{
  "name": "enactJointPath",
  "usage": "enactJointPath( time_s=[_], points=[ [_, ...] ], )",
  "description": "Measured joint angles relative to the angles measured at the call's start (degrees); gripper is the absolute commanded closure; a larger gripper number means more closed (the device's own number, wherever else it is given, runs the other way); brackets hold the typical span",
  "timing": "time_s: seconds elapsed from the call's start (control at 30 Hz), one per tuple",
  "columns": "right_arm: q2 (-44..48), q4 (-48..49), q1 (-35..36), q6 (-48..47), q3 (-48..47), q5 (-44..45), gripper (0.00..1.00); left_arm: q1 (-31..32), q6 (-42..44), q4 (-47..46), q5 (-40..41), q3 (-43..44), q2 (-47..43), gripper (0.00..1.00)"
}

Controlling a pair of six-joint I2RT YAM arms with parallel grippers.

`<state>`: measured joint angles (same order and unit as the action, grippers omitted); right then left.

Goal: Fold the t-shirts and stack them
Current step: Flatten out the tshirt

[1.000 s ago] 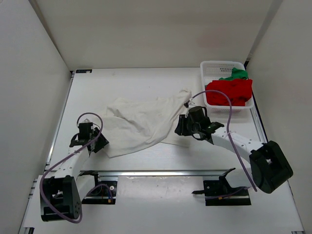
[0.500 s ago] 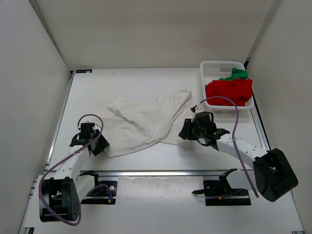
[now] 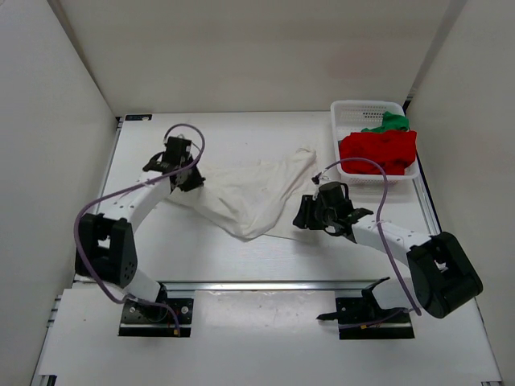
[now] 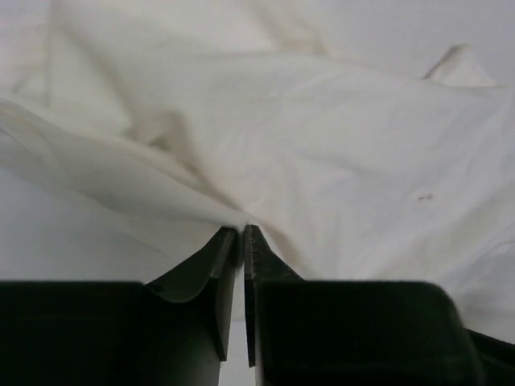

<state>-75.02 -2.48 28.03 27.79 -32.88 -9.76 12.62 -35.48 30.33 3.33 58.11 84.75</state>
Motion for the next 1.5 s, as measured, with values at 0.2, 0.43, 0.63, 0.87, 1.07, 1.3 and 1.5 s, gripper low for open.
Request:
enactJointPath(
  time_s=[0.2, 0.43, 0.63, 0.87, 1.07, 1.3, 1.5],
  points=[
    [-3.1, 0.9, -1.5, -0.2, -1.7, -0.1, 0.63, 1.0, 3.9, 1.4, -0.2, 15.0, 12.7, 0.43],
    [-3.4, 1.7, -1.1, -0.6, -2.1, -0.2, 0.64, -4.8, 3.5, -0.5, -1.5, 6.1, 9.7, 0.6],
    [-3.9, 2.8, -0.3, -0.7, -2.1, -0.7, 0.63, -2.2, -2.8, -10.2, -3.3, -10.0, -2.6, 0.47],
    [-5.3, 3.1, 1.6, -0.8, -2.1, -1.6, 0.63, 7.6, -12.8, -21.8, -2.3, -16.4, -2.0, 0.45],
    [-5.3, 3.4, 2.3, -0.8, -2.1, -2.3, 0.63, 6.2, -18.5, -30.1, 0.1, -17.2, 0.8, 0.44],
    [-4.9, 3.4, 2.3, -0.8, -2.1, -2.7, 0.63, 4.7, -22.3, -35.0, 1.2, -17.3, 4.7, 0.45],
    [-4.5, 3.4, 2.3, -0.8, -2.1, -2.8, 0.63, 4.7, -24.1, -37.1, 1.1, -17.4, 7.2, 0.51]
  ],
)
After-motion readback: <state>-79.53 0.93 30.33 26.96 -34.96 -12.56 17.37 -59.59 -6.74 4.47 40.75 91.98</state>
